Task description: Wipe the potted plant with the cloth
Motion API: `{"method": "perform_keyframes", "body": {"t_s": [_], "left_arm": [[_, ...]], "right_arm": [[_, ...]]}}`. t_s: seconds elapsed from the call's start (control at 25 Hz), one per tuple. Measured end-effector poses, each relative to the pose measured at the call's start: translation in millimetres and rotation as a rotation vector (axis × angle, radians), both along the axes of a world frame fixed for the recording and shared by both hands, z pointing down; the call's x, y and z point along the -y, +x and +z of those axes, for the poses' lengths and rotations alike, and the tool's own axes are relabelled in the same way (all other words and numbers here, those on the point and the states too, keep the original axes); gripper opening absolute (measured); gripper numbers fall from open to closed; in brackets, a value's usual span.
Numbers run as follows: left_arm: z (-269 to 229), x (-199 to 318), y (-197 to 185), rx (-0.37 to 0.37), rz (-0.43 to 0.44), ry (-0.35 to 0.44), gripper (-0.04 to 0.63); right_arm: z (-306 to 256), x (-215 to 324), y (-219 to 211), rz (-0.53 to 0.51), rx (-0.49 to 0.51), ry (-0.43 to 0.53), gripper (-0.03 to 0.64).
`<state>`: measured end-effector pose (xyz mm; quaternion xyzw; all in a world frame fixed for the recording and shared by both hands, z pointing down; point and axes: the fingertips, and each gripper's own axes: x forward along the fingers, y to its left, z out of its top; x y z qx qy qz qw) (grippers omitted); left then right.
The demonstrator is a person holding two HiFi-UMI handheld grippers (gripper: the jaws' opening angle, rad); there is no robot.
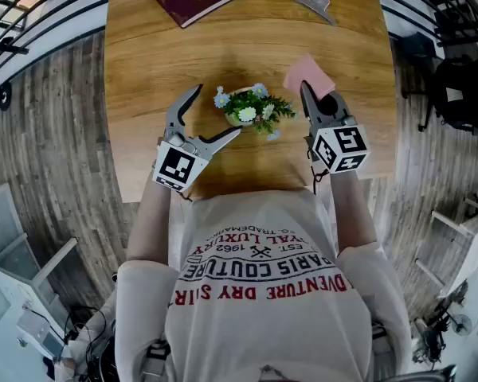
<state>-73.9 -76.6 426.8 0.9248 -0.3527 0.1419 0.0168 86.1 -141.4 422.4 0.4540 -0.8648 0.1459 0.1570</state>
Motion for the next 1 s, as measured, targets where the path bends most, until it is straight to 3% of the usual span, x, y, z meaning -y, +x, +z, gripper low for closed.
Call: {"method": "perform_keyframes", "body": {"t_s": [0.12, 0.16, 0.2, 0.32, 0.52, 0.68, 1.0], "left_arm": [[-30.9, 2.7, -12.9, 0.000, -0.100, 0.061, 0.479], [-41.4, 4.4, -19.3, -0.004, -0.151, 0.086, 0.316], [-51.0, 6.5, -25.0, -0.010, -0.197, 0.106, 0.215], [-67.9, 10.7, -34.4, -0.008, -0.274, 0.118, 0.197], [-84.1, 12.0, -53.2, -0.047, -0.398, 0.083, 0.044], [-98.4, 11.8, -61.0, -0.086, -0.415, 0.076, 0.018], [-118.4, 11.2, -71.2, -0.071, -0.451, 0.107, 0.018]], "right_arm": [[-12.5, -4.5, -7.3, -0.014, 0.012, 0.024, 0.035], [-16.8, -6.0, -10.0, -0.023, 0.011, 0.036, 0.035], [-21.0, -7.0, -12.9, -0.032, 0.010, 0.048, 0.035], [-32.7, -8.5, -21.3, -0.059, 0.010, 0.087, 0.035], [-52.2, -16.2, -33.4, -0.110, 0.025, 0.158, 0.035], [-70.6, -18.9, -45.9, -0.179, 0.036, 0.222, 0.035], [-93.9, -23.2, -54.0, -0.213, 0.041, 0.313, 0.035]]}}
